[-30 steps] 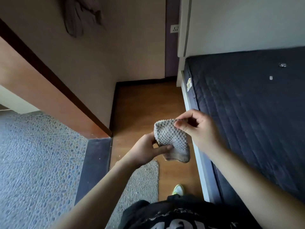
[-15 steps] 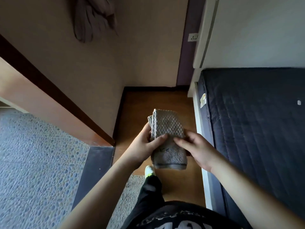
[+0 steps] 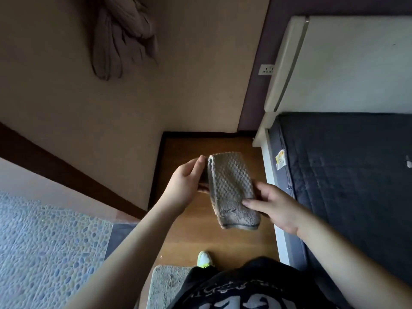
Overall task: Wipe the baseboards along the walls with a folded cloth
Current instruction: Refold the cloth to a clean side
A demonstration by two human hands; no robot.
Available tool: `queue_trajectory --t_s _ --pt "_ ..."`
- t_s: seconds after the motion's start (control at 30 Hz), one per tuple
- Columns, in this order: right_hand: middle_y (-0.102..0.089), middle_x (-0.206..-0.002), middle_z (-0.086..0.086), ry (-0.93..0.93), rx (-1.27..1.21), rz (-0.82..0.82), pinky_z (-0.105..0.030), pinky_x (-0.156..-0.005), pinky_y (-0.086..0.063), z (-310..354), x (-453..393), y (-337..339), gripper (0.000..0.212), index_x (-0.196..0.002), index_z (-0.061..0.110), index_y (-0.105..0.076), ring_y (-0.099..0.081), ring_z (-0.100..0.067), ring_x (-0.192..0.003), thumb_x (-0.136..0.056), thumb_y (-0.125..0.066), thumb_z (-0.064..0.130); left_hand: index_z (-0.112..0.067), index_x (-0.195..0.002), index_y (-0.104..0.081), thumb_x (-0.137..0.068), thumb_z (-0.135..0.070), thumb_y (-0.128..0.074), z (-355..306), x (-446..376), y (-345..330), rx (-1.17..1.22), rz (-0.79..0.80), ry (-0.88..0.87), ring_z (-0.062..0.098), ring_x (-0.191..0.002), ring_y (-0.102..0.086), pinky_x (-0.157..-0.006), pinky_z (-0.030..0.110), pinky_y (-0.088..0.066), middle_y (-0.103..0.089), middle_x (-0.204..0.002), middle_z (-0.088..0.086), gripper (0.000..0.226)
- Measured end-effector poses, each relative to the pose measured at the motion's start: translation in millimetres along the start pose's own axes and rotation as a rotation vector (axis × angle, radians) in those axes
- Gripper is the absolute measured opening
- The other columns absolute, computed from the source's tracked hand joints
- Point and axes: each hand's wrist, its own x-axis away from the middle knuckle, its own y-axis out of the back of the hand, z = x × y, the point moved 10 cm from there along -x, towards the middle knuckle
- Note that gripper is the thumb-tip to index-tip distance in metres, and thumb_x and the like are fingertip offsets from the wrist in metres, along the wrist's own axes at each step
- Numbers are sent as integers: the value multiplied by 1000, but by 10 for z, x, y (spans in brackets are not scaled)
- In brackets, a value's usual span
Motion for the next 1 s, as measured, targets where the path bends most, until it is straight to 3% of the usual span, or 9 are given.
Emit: queue_trajectory --t_s 0.1,0.3,0.37,0.4,0.47,0.63,0.8,0.9,1.0 --pt "-71 -118 0 17 -44 22 -25 -90 -52 177 -172 50 49 -125 21 -58 -66 -15 -112 -77 -69 19 -21 -100 -72 -104 -42 -43 -71 -279 32 19 -48 5 23 -74 -73 -60 31 -58 -75 -87 5 37" --pt "-70 -116 5 32 30 16 -12 -81 -50 415 -609 362 35 -125 21 -56 -66 -2 -103 -96 -52 1 -32 -91 -74 -98 -61 -41 -72 -820 -202 122 -60 147 6 -65 -69 -54 21 -52 -74 -78 -5 45" --pt "-68 -117 -3 28 -12 0 -18 -82 -53 478 -779 536 36 -130 11 -54 -67 -6 -100 -97 -48 -3 -23 -111 -71 -91 -71 -42 -68 -1030 -356 289 -5 220 17 -93 -71 -80 34 -57 -75 -104 7 60" --pt "-67 -117 -7 18 -60 -9 -24 -86 -55 497 -873 642 37 -132 8 -52 -67 -11 -101 -97 -46 -4 -18 -124 -65 -90 -72 -41 -77 -1156 -440 345 38 227 26 -111 -66 -97 45 -51 -69 -120 13 69" --pt "-65 -120 -12 -11 -185 -16 -33 -92 -54 547 -1063 843 39 -134 7 -50 -64 -20 -105 -97 -43 -6 -14 -141 -49 -93 -65 -41 -129 -1374 -649 392 174 206 36 -130 -51 -110 54 -37 -55 -140 18 70" --pt "-65 -127 -12 -4 -312 26 -31 -90 -55 809 -1467 1287 43 -136 11 -49 -64 -22 -110 -97 -43 -5 -7 -131 -57 -86 -42 -71 -111 -1757 -966 305 278 264 32 -121 -61 -94 38 -54 -64 -129 17 59" --pt "-69 -120 1 10 -141 105 -28 -89 -54 1056 -1782 1580 39 -127 26 -56 -65 -15 -111 -97 -51 2 -17 -121 -59 -90 -30 -67 -185 -2090 -962 207 110 192 30 -111 -64 -97 51 -51 -67 -120 15 35" --pt "-67 -106 32 50 103 130 -3 -76 -45 1204 -1918 1618 25 -115 38 -58 -60 15 -99 -93 -60 27 -32 -112 -59 -90 -38 -65 -308 -2203 -841 55 63 114 23 -106 -68 -84 43 -58 -70 -112 4 24" --pt "-67 -106 33 74 182 132 -2 -74 -44 1284 -2113 1616 27 -112 46 -60 -61 14 -98 -86 -58 50 -27 -113 -57 -90 -41 -64 -394 -2295 -688 -45 39 58 26 -101 -70 -81 47 -60 -71 -108 4 28"
